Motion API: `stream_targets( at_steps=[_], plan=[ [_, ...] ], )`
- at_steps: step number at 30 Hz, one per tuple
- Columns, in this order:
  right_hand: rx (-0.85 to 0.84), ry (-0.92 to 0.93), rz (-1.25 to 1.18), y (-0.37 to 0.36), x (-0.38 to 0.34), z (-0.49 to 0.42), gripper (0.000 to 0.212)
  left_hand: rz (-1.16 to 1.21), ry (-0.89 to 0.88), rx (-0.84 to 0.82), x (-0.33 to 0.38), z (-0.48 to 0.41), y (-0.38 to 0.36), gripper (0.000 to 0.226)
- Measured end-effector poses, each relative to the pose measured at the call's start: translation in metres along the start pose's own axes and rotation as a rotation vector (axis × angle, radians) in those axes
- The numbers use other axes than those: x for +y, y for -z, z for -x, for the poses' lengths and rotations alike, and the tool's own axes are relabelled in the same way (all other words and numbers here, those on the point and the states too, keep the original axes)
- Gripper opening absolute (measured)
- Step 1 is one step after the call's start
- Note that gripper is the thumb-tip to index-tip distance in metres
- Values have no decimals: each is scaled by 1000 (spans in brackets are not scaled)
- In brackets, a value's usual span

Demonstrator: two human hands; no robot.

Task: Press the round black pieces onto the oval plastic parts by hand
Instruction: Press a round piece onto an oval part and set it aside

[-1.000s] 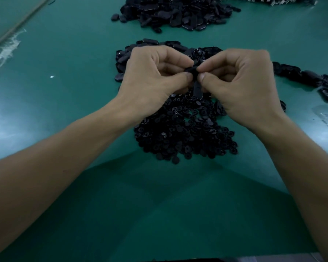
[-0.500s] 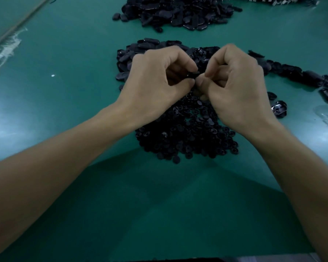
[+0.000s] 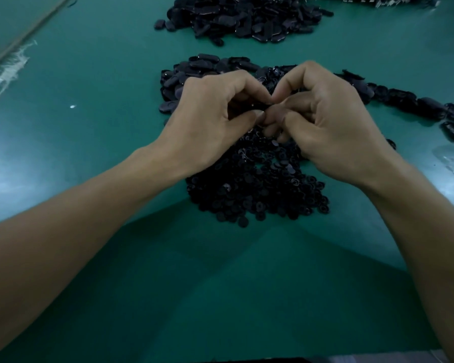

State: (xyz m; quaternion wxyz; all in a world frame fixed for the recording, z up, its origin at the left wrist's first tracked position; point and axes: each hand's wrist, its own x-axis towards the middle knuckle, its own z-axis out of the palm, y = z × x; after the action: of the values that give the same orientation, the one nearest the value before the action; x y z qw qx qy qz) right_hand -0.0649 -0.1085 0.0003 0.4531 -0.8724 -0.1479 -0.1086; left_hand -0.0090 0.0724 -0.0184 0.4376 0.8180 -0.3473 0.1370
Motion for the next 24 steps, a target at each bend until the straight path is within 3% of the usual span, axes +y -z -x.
stream_targets(
  at_steps=[6, 15, 24],
  plan=[
    [-80, 33, -14, 2, 2, 2, 40, -73, -21, 19, -2, 1, 0, 18],
    [-62, 23, -119, 5, 5, 0, 34, 32, 22, 63, 2, -1, 1, 14],
    [-187, -3, -212, 1, 4, 1, 35, -41, 43, 88, 6, -1, 5, 11]
  ],
)
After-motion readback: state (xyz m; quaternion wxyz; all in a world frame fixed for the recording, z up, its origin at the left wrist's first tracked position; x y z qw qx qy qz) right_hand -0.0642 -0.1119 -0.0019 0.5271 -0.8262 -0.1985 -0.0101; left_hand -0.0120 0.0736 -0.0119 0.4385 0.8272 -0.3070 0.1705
